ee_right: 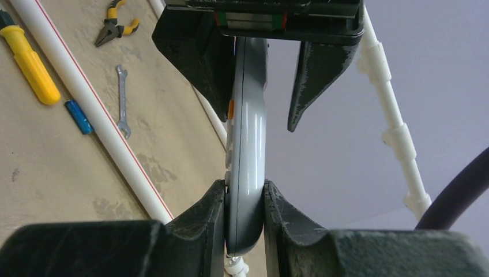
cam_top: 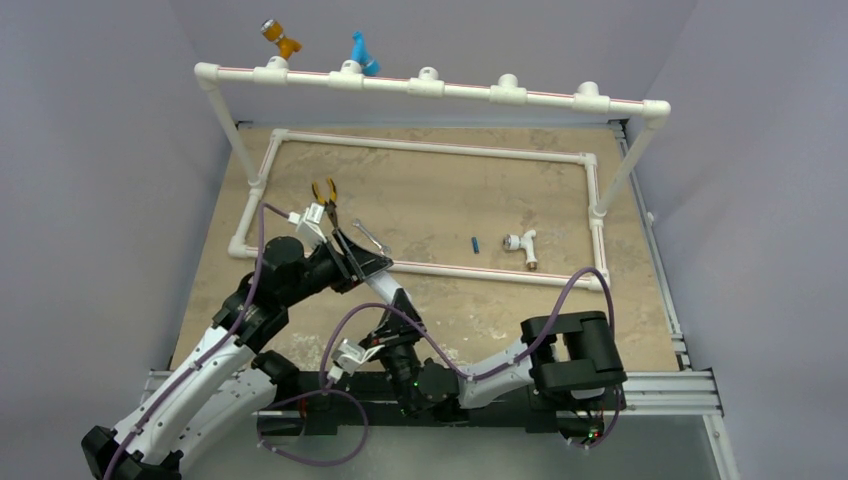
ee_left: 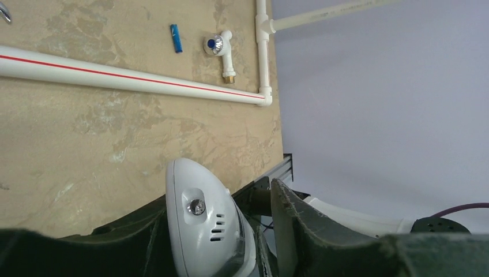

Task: Load the batteries into the remote control
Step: Adjust the remote control.

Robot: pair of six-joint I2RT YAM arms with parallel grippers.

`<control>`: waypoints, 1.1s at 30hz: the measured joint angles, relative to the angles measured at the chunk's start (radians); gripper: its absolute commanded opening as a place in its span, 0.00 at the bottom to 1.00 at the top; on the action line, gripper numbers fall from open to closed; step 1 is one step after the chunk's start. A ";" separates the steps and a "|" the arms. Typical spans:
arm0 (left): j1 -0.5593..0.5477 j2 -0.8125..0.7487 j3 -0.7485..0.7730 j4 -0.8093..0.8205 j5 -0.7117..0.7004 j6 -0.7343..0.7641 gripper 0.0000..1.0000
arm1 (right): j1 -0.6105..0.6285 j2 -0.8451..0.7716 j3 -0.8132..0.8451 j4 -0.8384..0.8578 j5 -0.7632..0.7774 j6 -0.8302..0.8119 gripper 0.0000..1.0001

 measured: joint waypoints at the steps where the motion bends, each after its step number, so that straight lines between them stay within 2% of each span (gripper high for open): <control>1: 0.000 -0.001 0.000 -0.006 -0.003 -0.001 0.43 | 0.002 0.014 0.008 0.029 0.008 -0.033 0.00; 6: 0.000 -0.024 0.000 -0.022 -0.013 0.001 0.39 | 0.008 0.028 0.019 0.091 0.014 -0.110 0.00; 8: 0.000 -0.036 0.000 -0.027 -0.014 0.001 0.45 | 0.010 0.028 0.019 0.103 0.014 -0.125 0.00; 10: 0.000 -0.043 0.000 -0.031 -0.014 0.001 0.57 | 0.010 0.027 0.019 0.104 0.013 -0.136 0.00; 12: 0.000 -0.045 0.000 -0.027 -0.012 0.001 0.62 | 0.010 0.028 0.019 0.103 0.015 -0.141 0.00; 19: 0.000 -0.046 0.000 -0.023 -0.008 0.002 0.60 | 0.010 0.027 0.019 0.103 0.033 -0.145 0.00; 24: 0.000 -0.046 0.000 -0.022 -0.008 0.002 0.44 | 0.008 0.027 0.019 0.103 0.040 -0.145 0.00; 30: 0.000 -0.043 -0.005 -0.022 -0.013 -0.010 0.06 | 0.007 0.024 0.019 0.111 0.046 -0.144 0.00; 31: 0.000 -0.042 -0.005 -0.018 -0.012 -0.023 0.00 | 0.007 0.026 0.019 0.110 0.047 -0.145 0.10; 33: 0.000 -0.043 -0.005 -0.017 -0.012 -0.035 0.00 | 0.007 0.025 0.019 0.111 0.047 -0.144 0.25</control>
